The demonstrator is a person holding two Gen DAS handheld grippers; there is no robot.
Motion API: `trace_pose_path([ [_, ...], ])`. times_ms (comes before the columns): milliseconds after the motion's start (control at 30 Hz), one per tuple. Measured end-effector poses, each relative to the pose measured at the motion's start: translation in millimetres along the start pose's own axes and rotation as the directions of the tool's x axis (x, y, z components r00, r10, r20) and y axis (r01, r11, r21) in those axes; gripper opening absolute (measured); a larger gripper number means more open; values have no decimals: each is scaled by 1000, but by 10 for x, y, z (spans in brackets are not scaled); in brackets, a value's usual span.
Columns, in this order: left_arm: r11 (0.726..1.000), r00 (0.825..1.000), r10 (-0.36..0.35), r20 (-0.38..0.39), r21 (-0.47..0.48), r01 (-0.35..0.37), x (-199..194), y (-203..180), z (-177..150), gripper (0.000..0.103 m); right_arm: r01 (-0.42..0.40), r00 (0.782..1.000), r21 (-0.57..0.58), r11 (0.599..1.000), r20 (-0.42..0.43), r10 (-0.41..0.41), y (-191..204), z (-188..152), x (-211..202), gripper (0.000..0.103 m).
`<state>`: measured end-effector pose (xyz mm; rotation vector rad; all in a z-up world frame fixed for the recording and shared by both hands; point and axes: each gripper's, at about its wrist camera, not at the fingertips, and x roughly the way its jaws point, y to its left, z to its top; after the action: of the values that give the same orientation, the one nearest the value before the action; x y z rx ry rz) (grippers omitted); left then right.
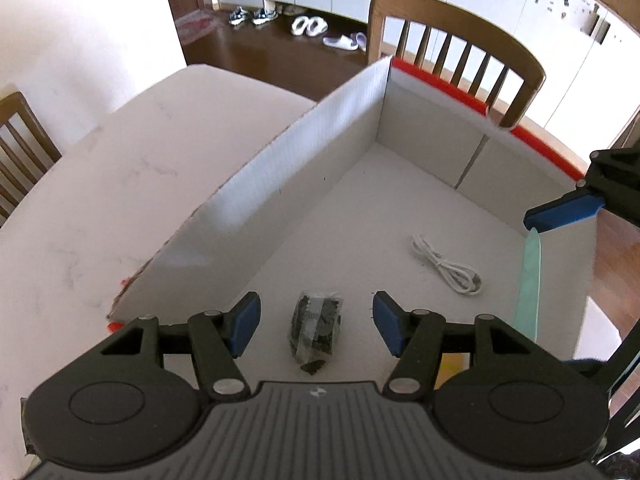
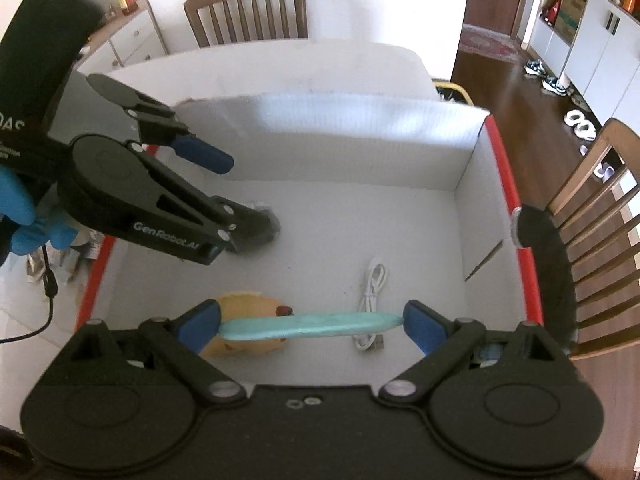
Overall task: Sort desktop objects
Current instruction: 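Open the left tool to drop the black bag while the right tool releases the stick, then withdraw both open tools from the shoebox back toward the table pile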
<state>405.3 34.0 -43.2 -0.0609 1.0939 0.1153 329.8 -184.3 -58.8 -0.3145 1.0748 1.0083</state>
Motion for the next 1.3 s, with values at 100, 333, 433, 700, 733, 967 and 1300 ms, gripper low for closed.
trace_pose_path([
  [100,1000,1000,5,29,1,-5,-118,-25,-35,61,-16,999,-4,1000,33,16,8,-23,-120,99],
  [333,1000,997,15,73,1,-15,-342,-36,-126,61,0,998,-18,1000,64,2,23,-27,-118,100],
  [433,1000,996,16,82,-1,-16,-432,-15,-177,61,-20,997,-11,1000,80,21,3,-60,-152,101],
  [700,1000,994,12,112,-11,-11,-618,-14,-296,61,-16,994,-40,999,103,20,133,-64,-329,101],
  [733,1000,993,9,115,-12,-8,-642,-24,-310,61,-15,994,-43,999,106,19,151,-69,-351,101],
  [967,1000,990,-22,141,-7,23,-860,-64,-491,61,-21,991,-51,998,127,27,261,-99,-516,102],
  [1300,999,983,-21,182,-28,27,-1155,-16,-819,70,-36,988,-53,998,145,44,500,-195,-621,103],
])
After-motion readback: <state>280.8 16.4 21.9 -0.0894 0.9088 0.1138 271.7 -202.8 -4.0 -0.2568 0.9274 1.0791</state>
